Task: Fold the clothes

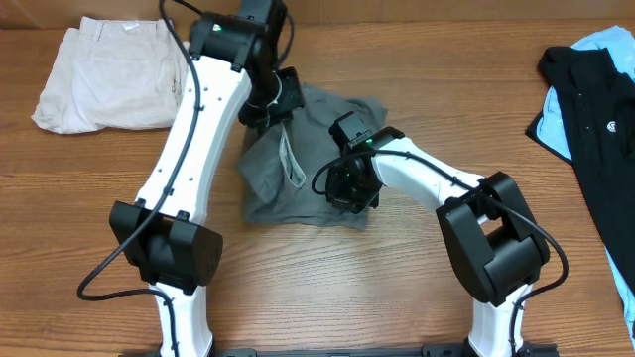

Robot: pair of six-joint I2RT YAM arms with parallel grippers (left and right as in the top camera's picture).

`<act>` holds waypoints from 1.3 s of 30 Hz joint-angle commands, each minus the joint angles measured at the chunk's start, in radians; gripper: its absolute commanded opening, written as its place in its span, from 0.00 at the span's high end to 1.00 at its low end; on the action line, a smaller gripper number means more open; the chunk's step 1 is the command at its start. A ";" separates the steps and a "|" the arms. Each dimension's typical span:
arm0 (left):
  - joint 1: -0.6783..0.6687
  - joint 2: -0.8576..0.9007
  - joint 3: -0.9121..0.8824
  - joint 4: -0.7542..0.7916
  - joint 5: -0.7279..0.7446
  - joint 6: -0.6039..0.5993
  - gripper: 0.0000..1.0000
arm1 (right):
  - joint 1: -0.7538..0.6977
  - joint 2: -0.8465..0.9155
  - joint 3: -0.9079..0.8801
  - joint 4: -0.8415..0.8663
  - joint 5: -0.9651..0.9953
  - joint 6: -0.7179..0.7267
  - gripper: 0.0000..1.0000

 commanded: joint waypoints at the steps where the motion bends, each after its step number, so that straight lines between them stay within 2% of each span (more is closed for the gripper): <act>1: -0.040 -0.021 0.027 0.014 -0.030 -0.031 0.94 | -0.042 0.039 -0.006 -0.022 0.036 -0.027 0.93; 6: -0.054 -0.013 0.018 0.021 -0.032 -0.032 0.93 | -0.081 0.039 0.003 -0.055 -0.011 -0.124 0.90; 10: -0.080 0.024 0.018 0.029 -0.024 -0.032 0.85 | -0.097 0.039 0.003 -0.059 0.005 -0.135 0.87; 13: -0.122 0.081 0.018 0.061 0.015 -0.031 0.90 | -0.116 0.039 0.004 -0.079 0.007 -0.158 0.87; 17: -0.166 0.137 0.018 0.124 0.027 -0.031 0.88 | -0.162 0.038 0.063 -0.184 0.061 -0.177 0.87; 20: -0.181 0.168 0.018 0.153 0.030 -0.027 0.79 | -0.214 0.038 0.190 -0.340 0.139 -0.192 0.74; 22: -0.185 0.190 0.018 0.161 0.037 -0.027 0.78 | -0.246 0.038 0.295 -0.440 0.169 -0.214 0.48; 23: -0.187 0.203 0.018 0.164 0.048 -0.025 0.69 | -0.266 0.036 0.360 -0.499 0.200 -0.213 0.36; 25: -0.188 0.217 0.018 0.176 0.077 0.005 0.55 | -0.298 0.032 0.454 -0.568 0.228 -0.214 0.20; 26: -0.189 0.225 0.018 0.192 0.092 0.019 0.34 | -0.331 0.027 0.537 -0.619 0.231 -0.214 0.13; 27: -0.189 0.225 0.018 0.207 0.106 0.037 0.13 | -0.362 0.023 0.617 -0.666 0.223 -0.239 0.11; 29: -0.189 0.221 0.018 0.234 0.137 0.066 0.00 | -0.392 0.018 0.691 -0.713 0.201 -0.272 0.06; 34: -0.146 0.199 0.040 0.224 0.166 0.071 0.00 | -0.431 0.018 0.742 -0.756 0.096 -0.367 0.03; 37: -0.060 0.159 0.062 0.157 0.167 0.082 0.00 | -0.425 0.018 0.741 -0.754 0.096 -0.371 0.03; 38: -0.029 0.147 0.062 0.124 0.167 0.102 0.00 | -0.422 0.018 0.740 -0.753 0.091 -0.371 0.04; 39: 0.012 0.142 0.062 0.068 0.167 0.128 0.01 | -0.410 0.023 0.740 -0.745 0.072 -0.371 0.09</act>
